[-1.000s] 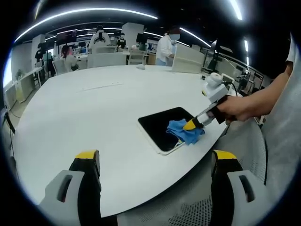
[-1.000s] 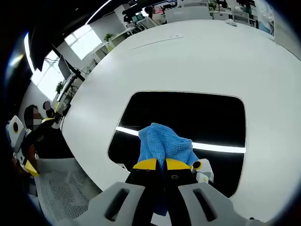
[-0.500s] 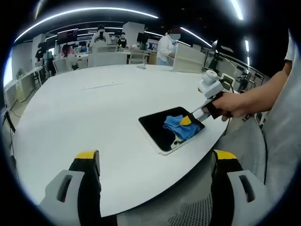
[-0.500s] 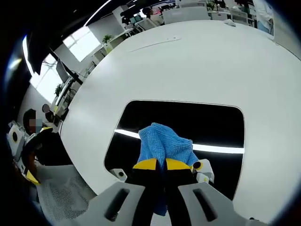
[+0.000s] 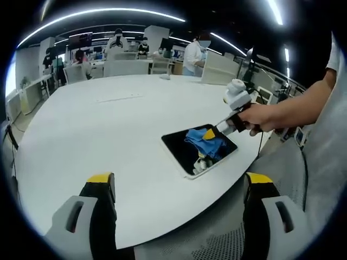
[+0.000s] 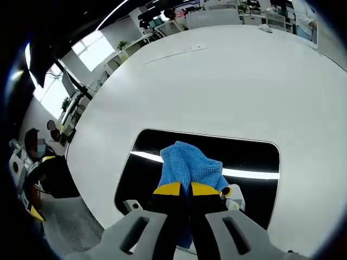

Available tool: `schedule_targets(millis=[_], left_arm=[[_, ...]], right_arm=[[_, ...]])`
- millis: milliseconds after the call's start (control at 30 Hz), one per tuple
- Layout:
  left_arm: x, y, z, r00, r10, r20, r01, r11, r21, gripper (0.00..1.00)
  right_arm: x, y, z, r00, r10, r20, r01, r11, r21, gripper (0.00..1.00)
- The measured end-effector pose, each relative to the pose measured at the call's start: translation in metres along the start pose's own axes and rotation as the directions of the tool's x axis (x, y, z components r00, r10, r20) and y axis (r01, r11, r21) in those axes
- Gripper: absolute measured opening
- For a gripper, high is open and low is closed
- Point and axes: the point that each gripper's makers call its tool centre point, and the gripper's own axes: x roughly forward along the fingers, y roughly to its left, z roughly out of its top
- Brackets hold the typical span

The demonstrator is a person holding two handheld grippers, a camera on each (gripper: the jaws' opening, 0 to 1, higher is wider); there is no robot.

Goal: Wipe the mirror surface with the cleaning cloth until all visible marks leave the cleaned area.

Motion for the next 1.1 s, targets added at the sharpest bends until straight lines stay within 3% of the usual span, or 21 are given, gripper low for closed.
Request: schedule_targets(millis=[1100], left_arm=[[0.000, 0.001, -0.001, 1.000, -0.002, -0.003, 0.002, 1.000, -0.013, 0.97]], right_arm=[[0.012, -0.008, 0.039, 0.999, -0.043, 0.023, 0.044, 0.998, -0.052, 0.00]])
